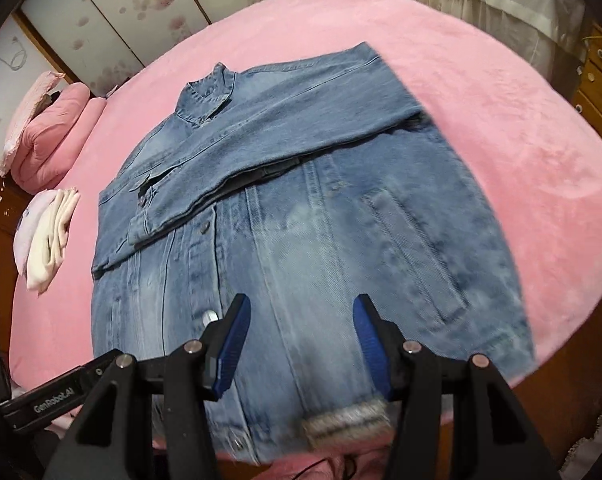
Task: Fold large clothes
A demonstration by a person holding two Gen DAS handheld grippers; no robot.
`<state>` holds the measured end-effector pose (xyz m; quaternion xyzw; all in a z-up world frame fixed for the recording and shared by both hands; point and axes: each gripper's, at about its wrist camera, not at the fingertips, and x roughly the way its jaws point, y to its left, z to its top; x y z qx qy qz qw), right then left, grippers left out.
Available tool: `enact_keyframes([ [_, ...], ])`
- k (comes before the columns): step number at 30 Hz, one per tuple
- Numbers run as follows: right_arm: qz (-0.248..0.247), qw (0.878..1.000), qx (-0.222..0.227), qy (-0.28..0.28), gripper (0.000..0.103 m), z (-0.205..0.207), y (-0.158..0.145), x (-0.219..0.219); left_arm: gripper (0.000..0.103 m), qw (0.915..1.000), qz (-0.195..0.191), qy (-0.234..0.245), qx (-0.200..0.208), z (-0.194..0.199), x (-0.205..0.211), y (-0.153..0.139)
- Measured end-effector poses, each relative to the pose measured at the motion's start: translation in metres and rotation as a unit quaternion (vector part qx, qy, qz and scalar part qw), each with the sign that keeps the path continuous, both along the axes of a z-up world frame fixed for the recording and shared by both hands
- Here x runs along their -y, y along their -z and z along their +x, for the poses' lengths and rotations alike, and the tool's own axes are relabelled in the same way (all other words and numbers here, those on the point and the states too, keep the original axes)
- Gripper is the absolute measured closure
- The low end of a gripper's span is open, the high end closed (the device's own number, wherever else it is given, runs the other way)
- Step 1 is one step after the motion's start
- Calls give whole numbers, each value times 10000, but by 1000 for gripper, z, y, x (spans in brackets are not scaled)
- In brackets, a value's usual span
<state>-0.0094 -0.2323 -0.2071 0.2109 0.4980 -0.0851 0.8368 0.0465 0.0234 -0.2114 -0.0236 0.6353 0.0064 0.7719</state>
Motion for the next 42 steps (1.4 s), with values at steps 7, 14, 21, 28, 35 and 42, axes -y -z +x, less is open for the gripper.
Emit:
enact_keyframes([
  [7,-68,9987,390,-314,50,-46,-21,12,13,9996,-240,-150,39,-26,7,-13],
  [14,-51,9988,414,-253,50,-69,-20,24,13,9995,-279,-110,84,-44,12,-16],
  [21,490,9983,-115,278,50,-89,17,52,13,9927,-591,-935,-479,-62,-28,27],
  [28,747,9902,-589,1018,50,-108,59,88,13,9749,-861,-1871,-849,-84,-95,63],
  [35,837,9818,-942,1420,50,-102,86,125,13,9709,-1249,-1943,-629,-75,-144,68],
  [42,428,9928,-1105,190,50,-58,84,124,13,9874,-421,-1179,-966,-36,-165,87],
])
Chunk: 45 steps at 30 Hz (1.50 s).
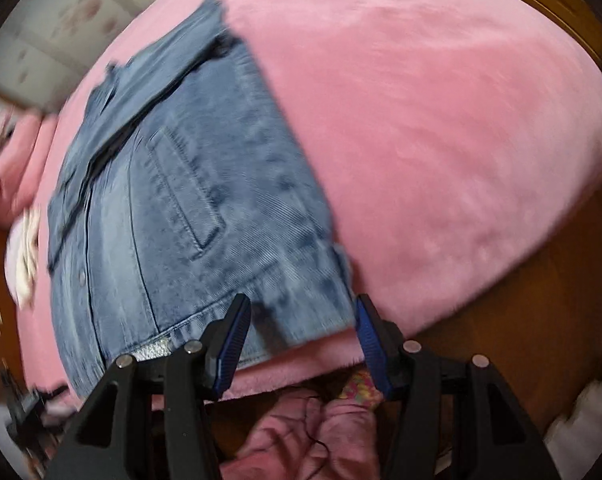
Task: Fold large clothes
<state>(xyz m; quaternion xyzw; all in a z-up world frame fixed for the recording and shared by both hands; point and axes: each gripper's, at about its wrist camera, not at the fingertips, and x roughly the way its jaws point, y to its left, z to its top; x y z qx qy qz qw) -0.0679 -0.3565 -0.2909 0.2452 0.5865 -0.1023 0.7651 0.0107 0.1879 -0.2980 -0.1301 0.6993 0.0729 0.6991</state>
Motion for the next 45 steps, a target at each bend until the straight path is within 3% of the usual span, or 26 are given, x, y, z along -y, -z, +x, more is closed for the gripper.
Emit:
enact_keyframes([
  [3,-172,9976,-318,-588,48,17,7,-3,13,9976,219,643,-141,12,5,10],
  [7,218,9969,-459,-604,48,22,12,9,13,9926,-13,1183,-283,27,6,25],
  [16,336,9959,-660,-518,48,37,27,18,15,9902,10,1373,-253,40,9,38],
  [18,313,9964,-609,-489,48,35,27,18,23,9914,-59,1293,-189,33,12,33],
  [20,252,9969,-562,-481,49,31,27,15,42,9915,-109,1286,-137,24,23,23],
  [21,231,9971,-548,-465,50,31,26,15,47,9909,-104,1337,-99,23,28,19],
  [26,142,9976,-462,-492,61,29,19,9,61,9890,404,1423,42,17,51,8],
  [27,132,9977,-434,-499,66,29,16,5,65,9895,453,1371,96,15,54,4],
  [29,110,9981,-322,-507,76,23,7,2,82,9920,481,1147,218,13,54,-4],
  [31,142,9984,-174,-523,80,18,-1,1,89,9965,147,732,364,12,46,-16],
  [34,306,9981,131,-510,86,12,-16,-1,91,9983,-211,125,531,10,39,-29],
  [38,962,9921,706,-374,92,5,-41,-1,91,9944,-489,-539,770,4,35,-48],
  [41,1453,9820,1141,-401,92,8,-56,-7,91,9924,-424,-883,750,1,31,-59],
  [45,1893,9641,1852,-205,93,18,-83,-10,92,9814,-831,-1433,970,8,28,-90],
])
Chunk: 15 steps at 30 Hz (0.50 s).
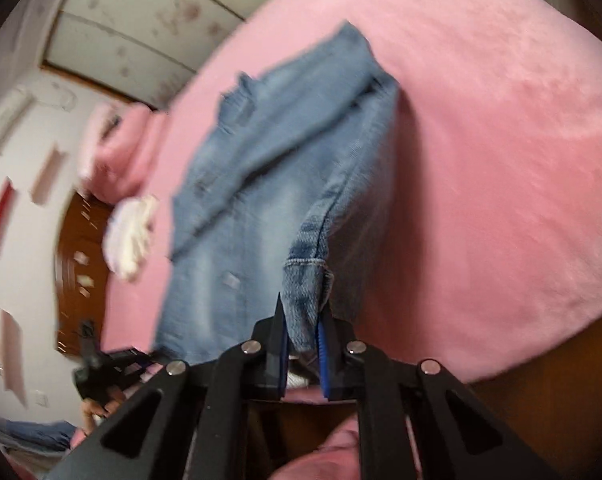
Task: Fold large clothes
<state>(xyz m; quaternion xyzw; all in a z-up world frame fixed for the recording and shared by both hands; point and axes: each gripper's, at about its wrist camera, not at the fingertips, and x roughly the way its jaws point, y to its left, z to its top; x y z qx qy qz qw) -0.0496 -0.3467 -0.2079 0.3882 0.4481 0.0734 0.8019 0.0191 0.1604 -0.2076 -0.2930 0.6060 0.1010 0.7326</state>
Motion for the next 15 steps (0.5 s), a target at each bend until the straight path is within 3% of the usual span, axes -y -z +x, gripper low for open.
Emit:
enact_keyframes([
  [4,506,9951,784,315,94,14,-31,-2,92,9992,-82,-128,371,16,7,-42],
  [9,670,9834,1629,440,95,24,-60,8,92,9938,-237,-354,1028,38,12,-92],
  [15,1014,9713,1990,817,96,40,-73,33,93,9835,-550,-670,1590,52,6,-134],
])
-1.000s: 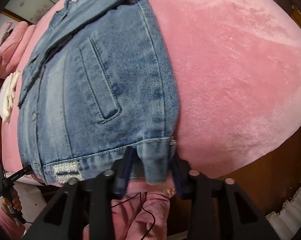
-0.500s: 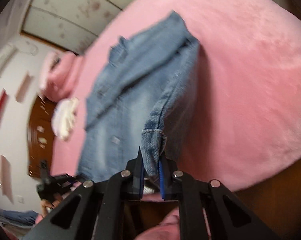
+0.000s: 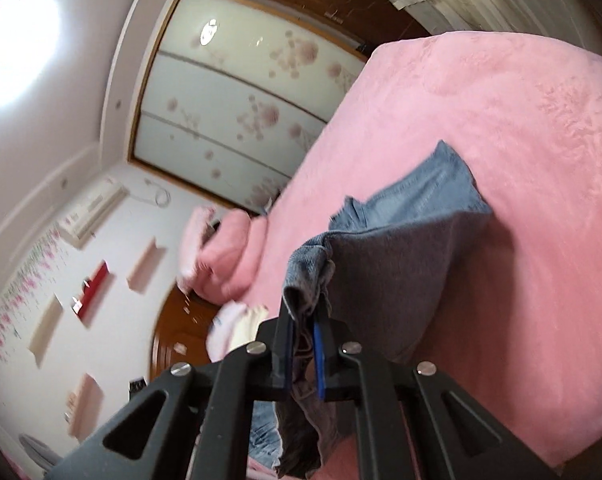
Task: Fold large clothes
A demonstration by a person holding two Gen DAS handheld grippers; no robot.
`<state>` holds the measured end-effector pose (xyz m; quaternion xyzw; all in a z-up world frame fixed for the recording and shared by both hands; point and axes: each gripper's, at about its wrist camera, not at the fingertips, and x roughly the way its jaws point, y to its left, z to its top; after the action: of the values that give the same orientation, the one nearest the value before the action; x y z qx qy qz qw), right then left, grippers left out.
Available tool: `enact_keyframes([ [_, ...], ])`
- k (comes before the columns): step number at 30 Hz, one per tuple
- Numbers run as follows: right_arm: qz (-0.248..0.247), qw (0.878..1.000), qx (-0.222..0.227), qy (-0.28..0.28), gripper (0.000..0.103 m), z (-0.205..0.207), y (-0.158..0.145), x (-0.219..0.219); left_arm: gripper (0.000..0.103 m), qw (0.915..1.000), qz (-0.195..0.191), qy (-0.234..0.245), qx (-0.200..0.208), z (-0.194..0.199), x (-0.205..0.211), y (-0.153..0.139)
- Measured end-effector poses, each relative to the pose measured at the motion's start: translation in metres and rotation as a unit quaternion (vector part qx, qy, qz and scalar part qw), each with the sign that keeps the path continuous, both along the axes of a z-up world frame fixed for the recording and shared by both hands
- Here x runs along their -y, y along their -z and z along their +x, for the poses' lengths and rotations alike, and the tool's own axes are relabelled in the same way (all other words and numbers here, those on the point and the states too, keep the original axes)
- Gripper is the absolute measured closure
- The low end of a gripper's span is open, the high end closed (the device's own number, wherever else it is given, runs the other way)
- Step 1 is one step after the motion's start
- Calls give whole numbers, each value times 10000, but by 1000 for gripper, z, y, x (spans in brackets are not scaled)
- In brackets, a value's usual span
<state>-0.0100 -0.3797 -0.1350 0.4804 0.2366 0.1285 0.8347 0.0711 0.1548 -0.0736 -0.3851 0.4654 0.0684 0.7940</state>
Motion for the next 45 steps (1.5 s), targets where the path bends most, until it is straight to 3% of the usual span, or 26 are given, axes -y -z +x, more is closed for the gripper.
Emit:
enact_keyframes([
  [7,104,9991,31,417,96,10,-2,17,93,9994,-235,-179,197,20,-18,-13],
  [14,32,9970,-105,768,96,37,-7,20,93,9990,-264,-362,21,53,-32,-1],
  [18,-40,9948,-135,1009,96,60,-10,19,92,9998,-73,-177,34,93,-34,5],
  [26,-390,9855,-339,1614,96,124,-11,13,92,9991,-240,344,5,196,-37,27],
  [32,-1086,9726,-657,1947,96,178,0,11,92,9946,-47,1018,-210,284,-27,64],
  [39,-1507,9575,-1424,2005,96,232,38,23,91,9933,-9,953,-654,330,-13,109],
  [41,-1492,9546,-1675,1961,95,248,50,31,83,9926,101,934,-769,338,-10,112],
  [43,-1432,9524,-1828,1973,90,258,54,36,73,9925,489,826,-756,341,-10,107],
  [45,-1396,9517,-1853,2012,89,265,55,41,56,9909,880,760,-678,343,-11,95],
])
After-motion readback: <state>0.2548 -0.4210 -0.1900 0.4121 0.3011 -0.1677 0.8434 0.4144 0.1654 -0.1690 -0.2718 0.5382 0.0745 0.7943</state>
